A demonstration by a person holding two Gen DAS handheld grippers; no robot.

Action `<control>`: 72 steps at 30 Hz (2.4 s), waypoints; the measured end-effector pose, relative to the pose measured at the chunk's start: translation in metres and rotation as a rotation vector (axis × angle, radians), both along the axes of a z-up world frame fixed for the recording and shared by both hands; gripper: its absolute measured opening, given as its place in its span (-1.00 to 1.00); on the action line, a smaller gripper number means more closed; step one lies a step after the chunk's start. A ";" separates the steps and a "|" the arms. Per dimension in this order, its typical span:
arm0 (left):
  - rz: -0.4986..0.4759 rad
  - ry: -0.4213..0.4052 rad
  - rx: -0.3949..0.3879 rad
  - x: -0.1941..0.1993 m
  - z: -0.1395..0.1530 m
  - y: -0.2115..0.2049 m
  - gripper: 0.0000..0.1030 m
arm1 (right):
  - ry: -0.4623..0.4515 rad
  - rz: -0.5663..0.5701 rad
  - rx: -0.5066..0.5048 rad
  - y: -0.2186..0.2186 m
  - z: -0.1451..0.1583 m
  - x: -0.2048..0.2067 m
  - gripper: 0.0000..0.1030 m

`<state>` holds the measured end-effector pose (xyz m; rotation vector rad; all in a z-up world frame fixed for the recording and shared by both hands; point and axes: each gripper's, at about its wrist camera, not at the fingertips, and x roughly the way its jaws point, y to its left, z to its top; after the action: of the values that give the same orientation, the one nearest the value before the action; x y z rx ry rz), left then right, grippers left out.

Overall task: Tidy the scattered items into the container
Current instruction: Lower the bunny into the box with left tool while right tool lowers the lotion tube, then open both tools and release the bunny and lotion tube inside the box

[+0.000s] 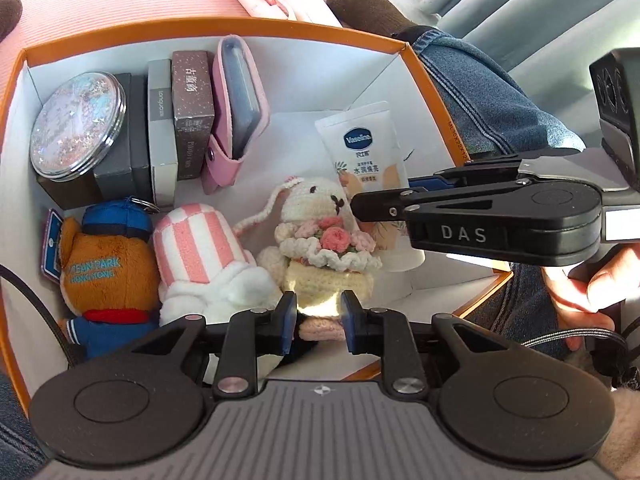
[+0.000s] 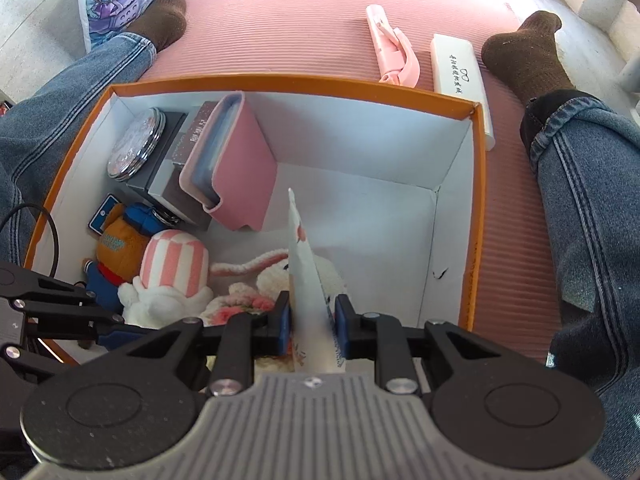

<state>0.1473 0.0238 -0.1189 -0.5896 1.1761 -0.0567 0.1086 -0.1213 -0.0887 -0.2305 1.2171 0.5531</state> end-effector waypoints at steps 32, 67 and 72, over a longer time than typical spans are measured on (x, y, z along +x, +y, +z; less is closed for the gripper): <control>0.128 -0.045 0.088 -0.033 0.025 0.047 -0.43 | -0.116 0.291 0.163 0.070 0.035 -0.019 -0.49; 0.141 -0.051 0.100 -0.038 0.024 0.051 -0.43 | -0.168 0.294 0.075 0.068 0.029 -0.028 -0.91; 0.131 -0.047 0.100 -0.035 0.022 0.049 -0.43 | -0.097 0.258 0.071 0.061 0.020 -0.027 -0.88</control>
<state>0.1120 0.0728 -0.0972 -0.5727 1.0861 0.0994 0.0819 -0.0607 -0.0683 -0.3535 1.0781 0.7984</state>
